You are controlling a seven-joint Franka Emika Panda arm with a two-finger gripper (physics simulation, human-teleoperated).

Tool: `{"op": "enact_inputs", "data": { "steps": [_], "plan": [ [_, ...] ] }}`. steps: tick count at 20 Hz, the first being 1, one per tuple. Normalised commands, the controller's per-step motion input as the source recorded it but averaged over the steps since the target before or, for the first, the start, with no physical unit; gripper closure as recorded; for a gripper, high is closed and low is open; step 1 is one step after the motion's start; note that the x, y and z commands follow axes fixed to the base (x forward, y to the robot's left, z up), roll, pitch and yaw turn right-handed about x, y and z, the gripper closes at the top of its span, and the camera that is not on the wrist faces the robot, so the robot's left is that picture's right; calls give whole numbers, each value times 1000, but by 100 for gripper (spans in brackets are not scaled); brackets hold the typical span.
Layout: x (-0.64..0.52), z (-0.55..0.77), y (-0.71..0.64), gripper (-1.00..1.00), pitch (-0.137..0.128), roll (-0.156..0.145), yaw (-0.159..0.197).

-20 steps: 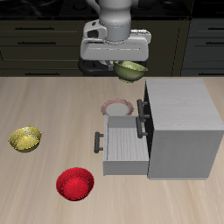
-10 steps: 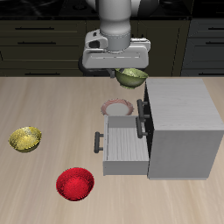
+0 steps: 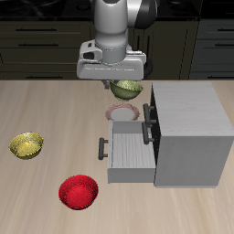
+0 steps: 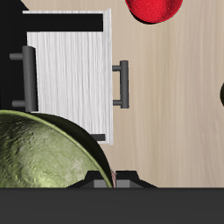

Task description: Place the green bowl in the bottom drawer of the white cabinet

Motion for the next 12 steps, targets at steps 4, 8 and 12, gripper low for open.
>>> {"op": "enact_inputs", "data": {
  "steps": [4,8,12],
  "plan": [
    [-38,-170,-165,100,8,-22,5],
    [-5,-156,-37,100,13,-1,-3],
    [23,-265,-13,100,24,10,11]
  ]
}}
